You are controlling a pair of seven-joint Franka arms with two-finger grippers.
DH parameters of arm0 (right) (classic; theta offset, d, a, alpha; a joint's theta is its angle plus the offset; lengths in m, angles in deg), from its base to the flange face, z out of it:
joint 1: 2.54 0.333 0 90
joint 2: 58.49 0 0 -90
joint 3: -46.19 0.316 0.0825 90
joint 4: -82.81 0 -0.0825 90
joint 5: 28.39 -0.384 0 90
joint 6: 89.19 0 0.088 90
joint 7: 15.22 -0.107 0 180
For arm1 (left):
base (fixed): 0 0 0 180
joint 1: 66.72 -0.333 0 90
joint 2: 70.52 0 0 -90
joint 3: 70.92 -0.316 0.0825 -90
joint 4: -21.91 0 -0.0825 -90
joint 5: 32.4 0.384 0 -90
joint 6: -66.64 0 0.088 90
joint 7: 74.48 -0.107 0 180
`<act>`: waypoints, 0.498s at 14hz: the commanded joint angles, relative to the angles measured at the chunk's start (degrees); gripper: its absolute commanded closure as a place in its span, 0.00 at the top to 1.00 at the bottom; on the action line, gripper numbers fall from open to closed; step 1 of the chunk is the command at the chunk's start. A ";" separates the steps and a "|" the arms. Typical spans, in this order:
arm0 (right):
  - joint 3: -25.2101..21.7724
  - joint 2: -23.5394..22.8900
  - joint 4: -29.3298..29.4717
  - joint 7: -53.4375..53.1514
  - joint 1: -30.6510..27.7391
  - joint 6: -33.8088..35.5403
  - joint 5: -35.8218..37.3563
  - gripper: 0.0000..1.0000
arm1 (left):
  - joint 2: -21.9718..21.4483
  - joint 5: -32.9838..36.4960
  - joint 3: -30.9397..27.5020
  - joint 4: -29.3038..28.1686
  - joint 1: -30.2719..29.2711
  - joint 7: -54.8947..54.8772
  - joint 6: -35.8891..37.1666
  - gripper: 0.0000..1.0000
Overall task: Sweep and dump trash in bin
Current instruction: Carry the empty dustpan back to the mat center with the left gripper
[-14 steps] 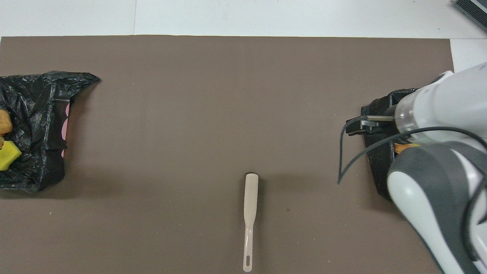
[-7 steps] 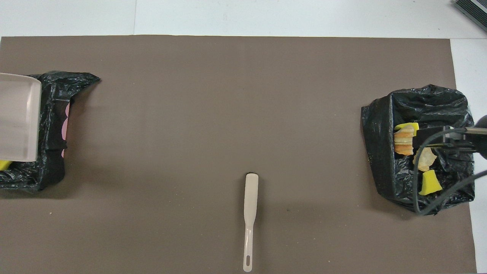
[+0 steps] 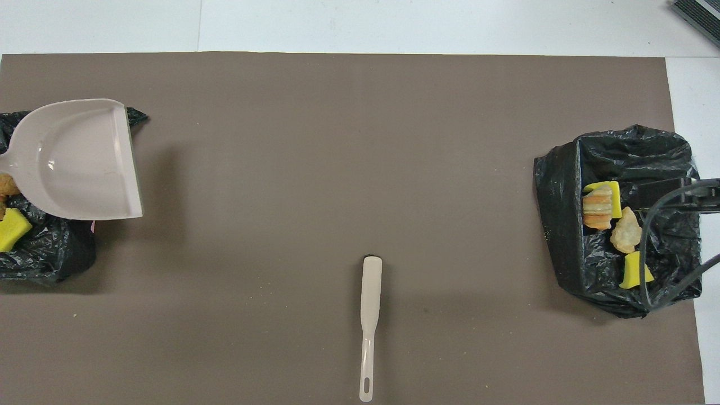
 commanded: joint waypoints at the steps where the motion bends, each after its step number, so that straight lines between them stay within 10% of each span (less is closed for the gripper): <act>1: 0.73 -0.59 1.93 1.39 -0.46 2.07 0.95 1.00 | -1.68 -5.27 -0.82 -3.62 3.65 11.57 1.74 0.00; 7: -1.21 -0.51 1.84 3.07 1.13 1.98 2.01 1.00 | 0.86 -8.62 -0.82 -5.21 16.82 41.43 1.57 0.00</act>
